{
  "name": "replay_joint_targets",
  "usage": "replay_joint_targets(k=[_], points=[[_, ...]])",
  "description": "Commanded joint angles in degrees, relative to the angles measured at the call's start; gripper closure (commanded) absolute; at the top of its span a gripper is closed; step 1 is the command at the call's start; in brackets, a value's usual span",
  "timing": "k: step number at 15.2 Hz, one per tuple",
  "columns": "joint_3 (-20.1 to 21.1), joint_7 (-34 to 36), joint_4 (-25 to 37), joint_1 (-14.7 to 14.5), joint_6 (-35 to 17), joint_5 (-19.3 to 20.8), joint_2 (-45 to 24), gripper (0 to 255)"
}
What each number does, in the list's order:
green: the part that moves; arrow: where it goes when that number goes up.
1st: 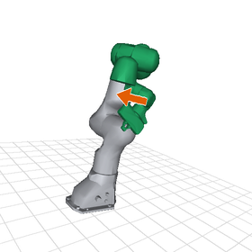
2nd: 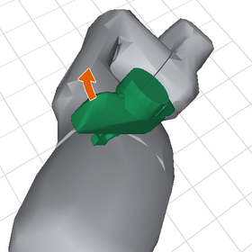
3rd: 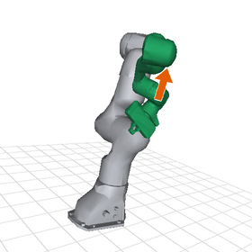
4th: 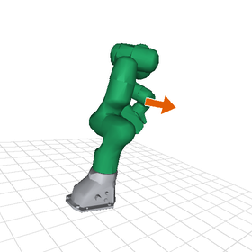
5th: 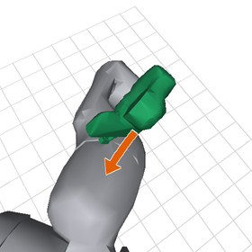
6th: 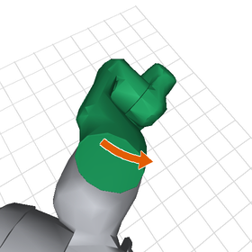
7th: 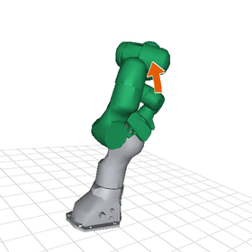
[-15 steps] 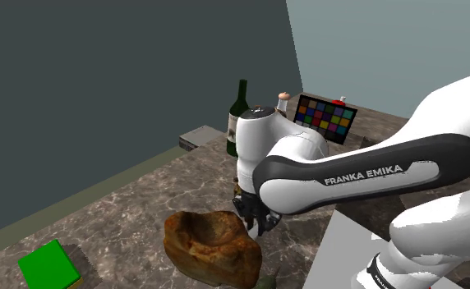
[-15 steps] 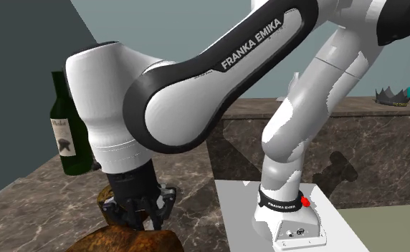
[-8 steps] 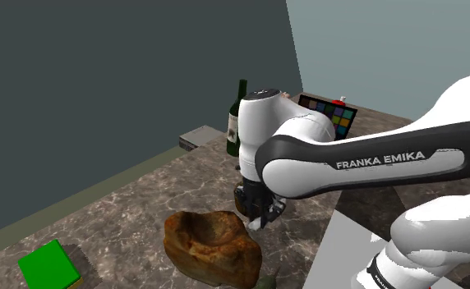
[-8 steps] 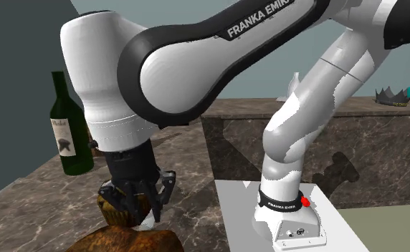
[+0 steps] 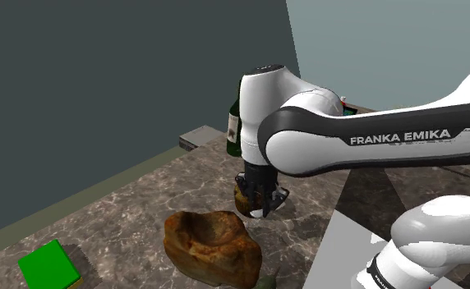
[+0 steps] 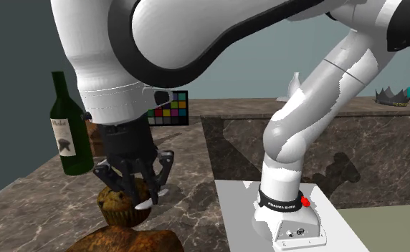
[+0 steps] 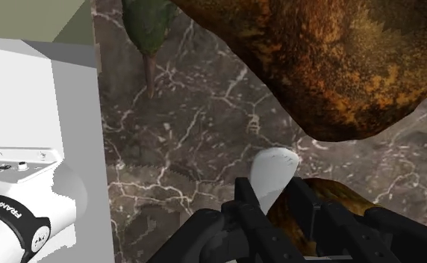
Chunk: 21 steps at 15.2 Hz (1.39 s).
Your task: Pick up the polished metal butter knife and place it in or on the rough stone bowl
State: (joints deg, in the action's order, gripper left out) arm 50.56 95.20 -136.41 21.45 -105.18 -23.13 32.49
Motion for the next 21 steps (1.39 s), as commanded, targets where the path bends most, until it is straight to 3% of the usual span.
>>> replay_joint_targets(k=[1, 21], points=[[-0.95, -0.12, 1.11, -0.24, 1.84, 0.21, 0.66, 255], [-6.63, 0.14, 14.76, 0.15, 16.97, 3.29, 1.69, 255]])
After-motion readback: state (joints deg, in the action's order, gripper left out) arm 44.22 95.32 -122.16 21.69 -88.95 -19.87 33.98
